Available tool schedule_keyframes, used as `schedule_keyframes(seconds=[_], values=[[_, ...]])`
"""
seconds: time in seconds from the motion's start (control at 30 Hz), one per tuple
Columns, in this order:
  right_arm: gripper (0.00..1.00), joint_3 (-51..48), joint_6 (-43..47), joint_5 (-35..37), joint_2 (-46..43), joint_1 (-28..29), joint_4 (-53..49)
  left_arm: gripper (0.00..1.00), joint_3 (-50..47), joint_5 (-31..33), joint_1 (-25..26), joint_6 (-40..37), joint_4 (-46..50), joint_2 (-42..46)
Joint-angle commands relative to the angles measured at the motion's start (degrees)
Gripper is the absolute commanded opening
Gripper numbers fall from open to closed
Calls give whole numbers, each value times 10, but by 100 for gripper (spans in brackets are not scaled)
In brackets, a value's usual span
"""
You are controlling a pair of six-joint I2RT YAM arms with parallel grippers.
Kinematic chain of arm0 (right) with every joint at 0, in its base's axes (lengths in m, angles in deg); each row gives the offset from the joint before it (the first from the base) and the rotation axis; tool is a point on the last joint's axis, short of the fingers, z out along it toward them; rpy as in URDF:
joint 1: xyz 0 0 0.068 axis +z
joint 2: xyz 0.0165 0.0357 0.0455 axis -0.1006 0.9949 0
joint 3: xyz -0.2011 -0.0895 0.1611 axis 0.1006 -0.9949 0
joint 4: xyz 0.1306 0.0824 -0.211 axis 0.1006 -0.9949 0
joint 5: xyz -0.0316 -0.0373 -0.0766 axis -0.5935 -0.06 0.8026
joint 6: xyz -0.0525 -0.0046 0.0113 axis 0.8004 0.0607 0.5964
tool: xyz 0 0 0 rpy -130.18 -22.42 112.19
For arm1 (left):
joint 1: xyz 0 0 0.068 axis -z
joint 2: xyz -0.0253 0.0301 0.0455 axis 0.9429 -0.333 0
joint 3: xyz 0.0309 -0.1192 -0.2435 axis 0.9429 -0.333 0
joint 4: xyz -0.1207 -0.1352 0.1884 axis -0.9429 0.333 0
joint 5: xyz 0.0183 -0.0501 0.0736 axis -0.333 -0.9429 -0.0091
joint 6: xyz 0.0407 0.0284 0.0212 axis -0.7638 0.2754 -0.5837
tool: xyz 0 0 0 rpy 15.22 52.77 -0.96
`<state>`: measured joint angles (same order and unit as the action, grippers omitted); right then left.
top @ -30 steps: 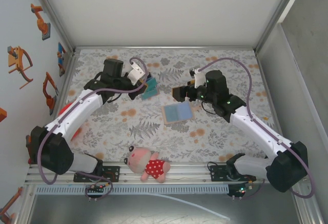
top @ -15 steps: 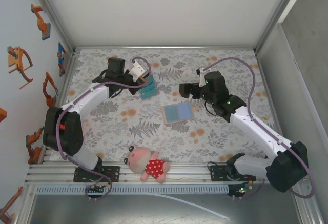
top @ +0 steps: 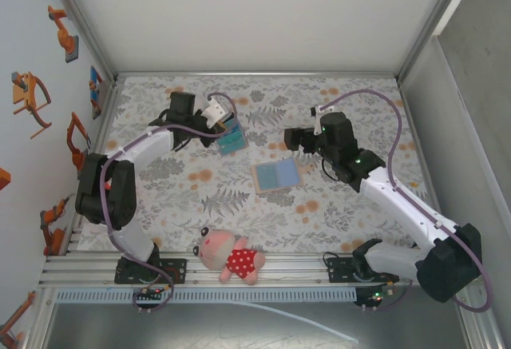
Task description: Take the credit cards out of the card holder
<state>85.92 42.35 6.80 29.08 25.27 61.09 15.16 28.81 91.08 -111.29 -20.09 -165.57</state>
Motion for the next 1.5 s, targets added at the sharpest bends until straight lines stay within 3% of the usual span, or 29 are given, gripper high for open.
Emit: schedule_keyframes(seconds=[0.0, 1.23, 1.33, 1.4, 1.47], values=[[99, -7, -1, 14, -12, 2, 4, 0, 18, -7, -3, -28, 11, -17], [99, -6, -3, 4, -11, 1, 2, 2, 107, -56, -2, -88, 112, -118], [99, -5, -3, 3, -12, 2, 1, 9, 115, -53, -2, -89, 122, -123], [99, -5, -3, 2, -11, 2, 1, 19, 122, -50, -3, -88, 132, -127], [99, -4, -4, 2, -11, 2, -2, 22, 125, -48, -3, -86, 135, -129]])
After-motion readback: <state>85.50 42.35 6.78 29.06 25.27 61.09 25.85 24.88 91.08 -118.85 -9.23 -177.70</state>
